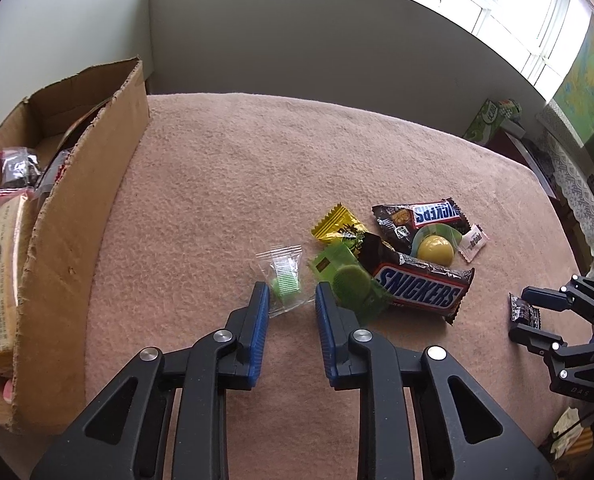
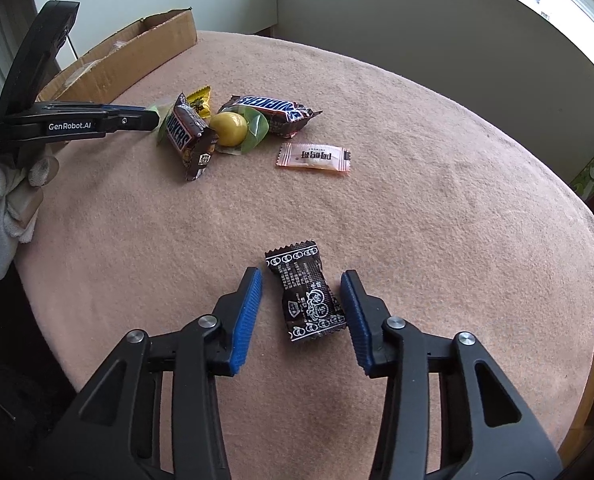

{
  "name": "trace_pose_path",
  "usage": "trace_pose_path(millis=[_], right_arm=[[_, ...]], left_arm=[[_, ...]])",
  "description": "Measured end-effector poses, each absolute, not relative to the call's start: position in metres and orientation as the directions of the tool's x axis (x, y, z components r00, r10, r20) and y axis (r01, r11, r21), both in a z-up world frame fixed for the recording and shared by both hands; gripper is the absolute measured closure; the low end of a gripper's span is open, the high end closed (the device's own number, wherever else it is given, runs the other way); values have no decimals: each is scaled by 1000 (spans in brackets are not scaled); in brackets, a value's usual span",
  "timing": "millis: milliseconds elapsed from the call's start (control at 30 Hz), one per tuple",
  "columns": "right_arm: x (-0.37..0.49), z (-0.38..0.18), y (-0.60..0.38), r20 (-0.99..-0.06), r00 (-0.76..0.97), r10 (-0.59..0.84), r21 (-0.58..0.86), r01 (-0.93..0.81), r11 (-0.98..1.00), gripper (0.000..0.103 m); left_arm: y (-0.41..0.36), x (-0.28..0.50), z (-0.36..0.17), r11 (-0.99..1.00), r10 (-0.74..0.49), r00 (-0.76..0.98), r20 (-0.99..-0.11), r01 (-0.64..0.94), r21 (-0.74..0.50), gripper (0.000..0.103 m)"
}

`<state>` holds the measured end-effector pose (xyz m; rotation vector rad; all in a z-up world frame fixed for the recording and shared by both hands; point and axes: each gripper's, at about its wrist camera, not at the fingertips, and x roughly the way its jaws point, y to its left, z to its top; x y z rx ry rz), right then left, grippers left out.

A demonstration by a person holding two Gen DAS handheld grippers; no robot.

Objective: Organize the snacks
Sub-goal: 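Grasp the dark wrapped candy with the right gripper while the left gripper grasps the clear bag with green candy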

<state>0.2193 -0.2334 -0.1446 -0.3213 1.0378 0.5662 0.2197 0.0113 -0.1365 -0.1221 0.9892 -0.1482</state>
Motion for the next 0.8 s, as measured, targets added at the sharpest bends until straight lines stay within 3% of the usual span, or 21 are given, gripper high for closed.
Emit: trace_pose_path(millis=[100,800], right_arm=[[214,-143,-239,-877,385,288,17,-573,819,75],[187,-137,-254,-888,389,245,20,-499,866,75]], left_arm=[[13,218,-136,981,-187,539,-821,69,-179,81],[4,182,-133,976,-219,532,-818,112,-188,81]])
